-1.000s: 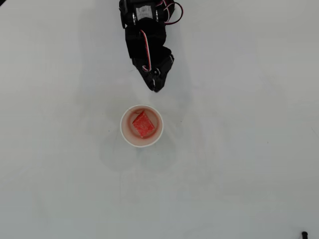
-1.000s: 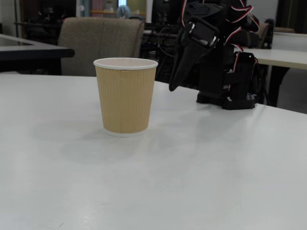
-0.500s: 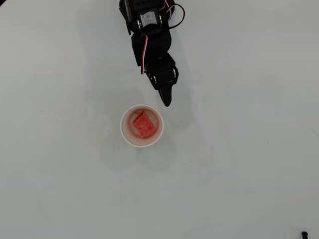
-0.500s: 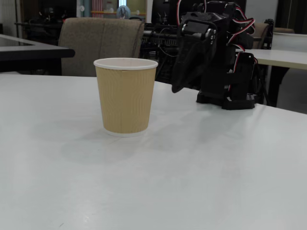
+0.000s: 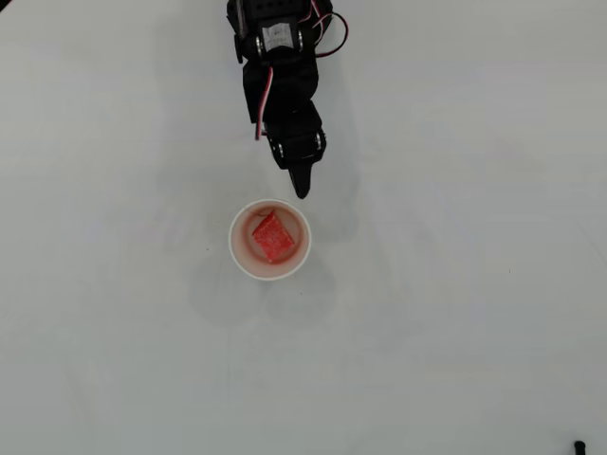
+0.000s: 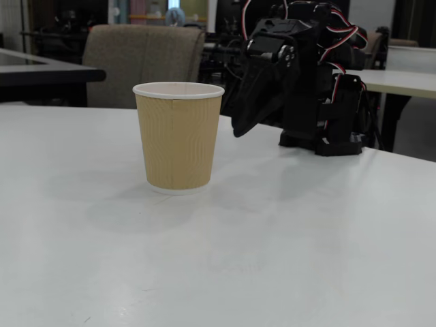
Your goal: Grasp a red cube and put it in the cup.
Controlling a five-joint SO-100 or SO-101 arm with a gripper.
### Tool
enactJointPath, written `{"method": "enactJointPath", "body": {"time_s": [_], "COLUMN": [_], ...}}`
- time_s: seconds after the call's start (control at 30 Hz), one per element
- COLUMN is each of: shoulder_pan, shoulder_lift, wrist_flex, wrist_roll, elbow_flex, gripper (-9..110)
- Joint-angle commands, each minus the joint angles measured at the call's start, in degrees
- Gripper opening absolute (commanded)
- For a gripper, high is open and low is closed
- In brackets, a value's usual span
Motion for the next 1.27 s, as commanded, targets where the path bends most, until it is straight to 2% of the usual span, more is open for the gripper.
{"method": "enactJointPath", "body": {"time_s": [0.0, 1.23], "shoulder_pan": [0.3, 2.2], "shoulder_lift": [0.7, 0.8], "wrist_flex": [0.2, 1.1], "wrist_roll": [0.5, -0.4], "elbow_flex": [4.1, 4.1], "gripper": [0, 0]}}
